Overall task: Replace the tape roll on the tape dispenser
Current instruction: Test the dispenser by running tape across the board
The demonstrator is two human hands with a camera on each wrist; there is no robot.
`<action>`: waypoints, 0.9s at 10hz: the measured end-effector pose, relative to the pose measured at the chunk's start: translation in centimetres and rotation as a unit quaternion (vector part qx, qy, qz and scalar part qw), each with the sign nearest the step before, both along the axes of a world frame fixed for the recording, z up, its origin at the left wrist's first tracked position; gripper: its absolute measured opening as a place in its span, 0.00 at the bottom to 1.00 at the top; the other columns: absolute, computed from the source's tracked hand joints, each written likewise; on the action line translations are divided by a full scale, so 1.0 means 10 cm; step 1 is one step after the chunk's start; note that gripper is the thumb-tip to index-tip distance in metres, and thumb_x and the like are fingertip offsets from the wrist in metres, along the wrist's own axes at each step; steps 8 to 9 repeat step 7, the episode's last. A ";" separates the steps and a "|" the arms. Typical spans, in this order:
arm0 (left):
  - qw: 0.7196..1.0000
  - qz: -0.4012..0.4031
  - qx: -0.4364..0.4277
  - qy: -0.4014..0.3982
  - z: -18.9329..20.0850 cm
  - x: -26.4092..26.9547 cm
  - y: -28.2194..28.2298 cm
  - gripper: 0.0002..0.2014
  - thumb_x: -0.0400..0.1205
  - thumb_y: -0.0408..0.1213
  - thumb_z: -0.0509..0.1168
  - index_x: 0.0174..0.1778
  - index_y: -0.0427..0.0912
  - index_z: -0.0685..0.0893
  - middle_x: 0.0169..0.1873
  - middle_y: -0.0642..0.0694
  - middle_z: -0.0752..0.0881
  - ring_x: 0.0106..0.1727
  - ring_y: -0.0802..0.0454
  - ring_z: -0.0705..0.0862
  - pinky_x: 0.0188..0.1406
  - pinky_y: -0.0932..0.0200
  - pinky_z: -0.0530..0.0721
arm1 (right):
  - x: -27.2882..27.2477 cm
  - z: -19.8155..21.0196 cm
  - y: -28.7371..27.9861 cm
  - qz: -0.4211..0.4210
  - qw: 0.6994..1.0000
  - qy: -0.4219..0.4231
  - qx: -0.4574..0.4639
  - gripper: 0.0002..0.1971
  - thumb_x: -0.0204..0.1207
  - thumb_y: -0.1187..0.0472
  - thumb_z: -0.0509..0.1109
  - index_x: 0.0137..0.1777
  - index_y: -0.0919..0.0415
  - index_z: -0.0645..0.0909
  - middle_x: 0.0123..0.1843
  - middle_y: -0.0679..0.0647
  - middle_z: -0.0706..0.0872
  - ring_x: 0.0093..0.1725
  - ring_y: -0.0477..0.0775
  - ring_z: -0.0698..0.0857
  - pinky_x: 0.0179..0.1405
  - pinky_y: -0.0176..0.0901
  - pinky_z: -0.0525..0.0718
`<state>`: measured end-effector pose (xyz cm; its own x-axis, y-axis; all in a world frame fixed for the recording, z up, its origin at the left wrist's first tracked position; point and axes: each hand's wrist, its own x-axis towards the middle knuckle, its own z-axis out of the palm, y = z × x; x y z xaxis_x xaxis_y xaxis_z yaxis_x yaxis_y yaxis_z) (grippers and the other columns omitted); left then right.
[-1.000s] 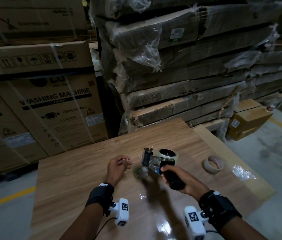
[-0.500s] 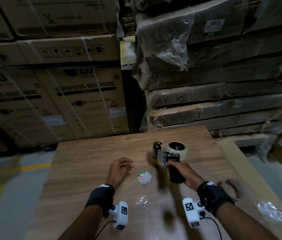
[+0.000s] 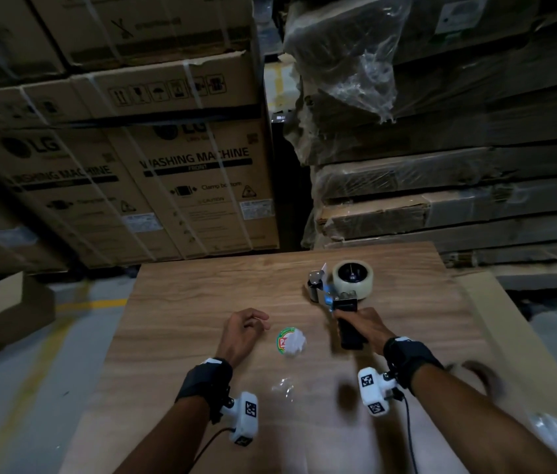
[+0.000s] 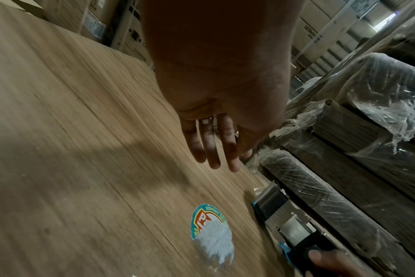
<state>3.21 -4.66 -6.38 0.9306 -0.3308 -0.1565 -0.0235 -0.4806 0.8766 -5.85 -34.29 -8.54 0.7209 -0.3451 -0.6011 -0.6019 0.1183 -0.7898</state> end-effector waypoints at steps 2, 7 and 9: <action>1.000 -0.006 0.009 -0.001 -0.01 -0.01 -0.04 0.13 0.79 0.21 0.63 0.46 0.39 0.90 0.31 0.48 0.93 0.33 0.61 0.86 0.34 0.70 0.80 | -0.14 0.06 0.03 0.001 0.999 0.040 0.011 0.16 0.69 0.52 0.84 0.46 0.66 0.91 0.39 0.62 0.94 0.34 0.58 0.90 0.36 0.45 0.88; 0.986 -0.049 0.087 -0.136 0.30 0.09 -0.08 0.13 0.80 0.34 0.69 0.60 0.45 0.88 0.56 0.45 0.91 0.59 0.47 0.87 0.63 0.53 0.82 | -0.11 0.37 0.18 -0.034 0.960 0.057 -0.272 0.36 0.79 0.28 0.64 0.50 0.66 0.87 0.54 0.67 0.91 0.57 0.68 0.89 0.47 0.49 0.80; 0.986 -0.049 0.087 -0.136 0.30 0.09 -0.08 0.13 0.80 0.34 0.69 0.60 0.45 0.88 0.56 0.45 0.91 0.59 0.47 0.87 0.63 0.53 0.82 | -0.11 0.37 0.18 -0.034 0.960 0.057 -0.272 0.36 0.79 0.28 0.64 0.50 0.66 0.87 0.54 0.67 0.91 0.57 0.68 0.89 0.47 0.49 0.80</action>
